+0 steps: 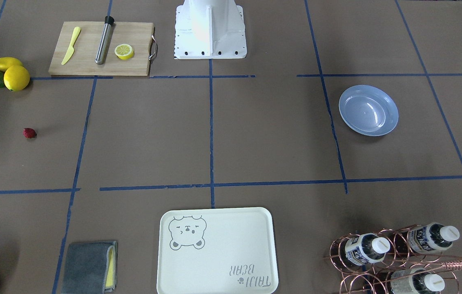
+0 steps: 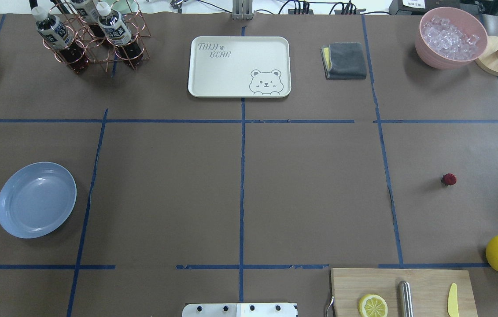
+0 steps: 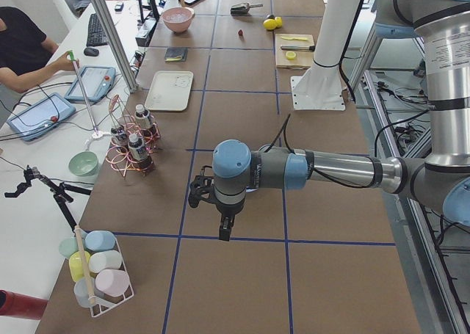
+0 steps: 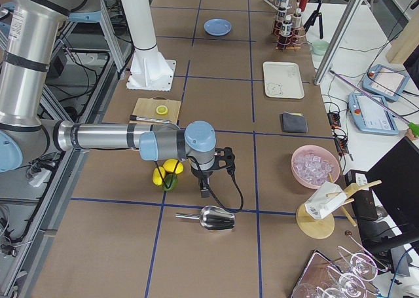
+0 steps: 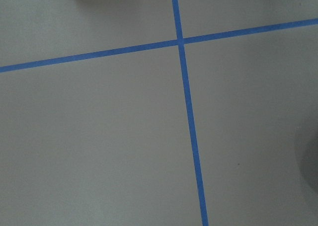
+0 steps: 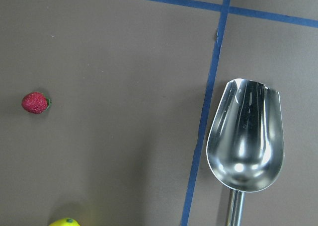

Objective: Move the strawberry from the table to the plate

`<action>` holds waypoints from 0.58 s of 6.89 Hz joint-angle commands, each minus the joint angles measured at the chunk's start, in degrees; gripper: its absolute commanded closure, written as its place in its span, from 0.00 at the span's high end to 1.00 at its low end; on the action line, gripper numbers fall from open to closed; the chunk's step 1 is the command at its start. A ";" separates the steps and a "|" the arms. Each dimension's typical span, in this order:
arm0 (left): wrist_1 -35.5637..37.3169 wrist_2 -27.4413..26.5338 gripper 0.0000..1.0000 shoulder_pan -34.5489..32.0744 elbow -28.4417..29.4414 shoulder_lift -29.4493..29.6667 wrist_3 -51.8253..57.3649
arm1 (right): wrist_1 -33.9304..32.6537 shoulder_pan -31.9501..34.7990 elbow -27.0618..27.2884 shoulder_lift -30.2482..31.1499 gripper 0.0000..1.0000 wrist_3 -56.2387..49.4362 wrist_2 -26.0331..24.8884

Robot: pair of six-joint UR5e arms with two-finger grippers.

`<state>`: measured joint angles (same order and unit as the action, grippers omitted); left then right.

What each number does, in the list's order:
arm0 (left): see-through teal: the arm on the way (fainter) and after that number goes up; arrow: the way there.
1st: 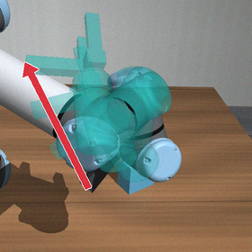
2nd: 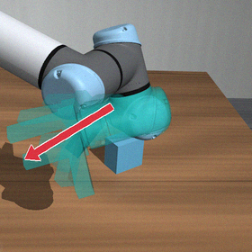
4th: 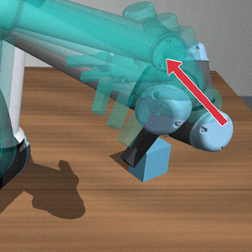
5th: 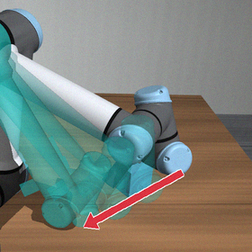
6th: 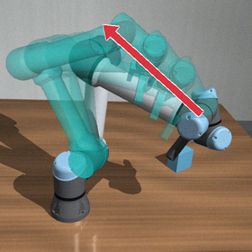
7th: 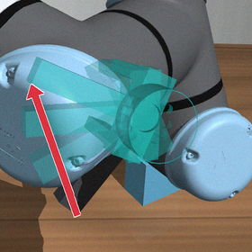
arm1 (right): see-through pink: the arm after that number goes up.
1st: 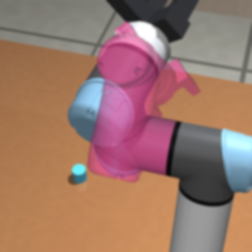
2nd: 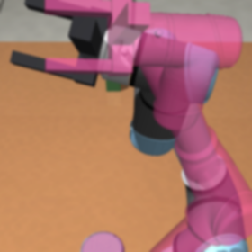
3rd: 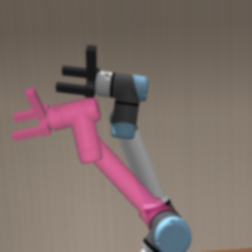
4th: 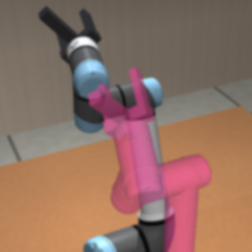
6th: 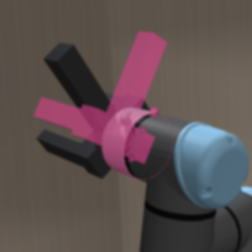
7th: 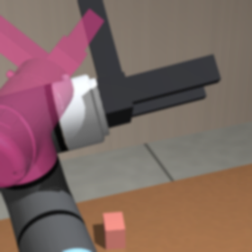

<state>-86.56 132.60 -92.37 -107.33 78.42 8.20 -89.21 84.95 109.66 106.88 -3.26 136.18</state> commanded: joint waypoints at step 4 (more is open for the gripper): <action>-1.15 0.20 1.00 0.26 0.80 0.15 3.22 | -1.50 -0.49 0.20 -0.53 1.00 0.01 0.58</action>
<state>-87.60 132.98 -92.15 -107.09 78.32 11.28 -90.90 84.47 109.86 106.21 -3.27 136.52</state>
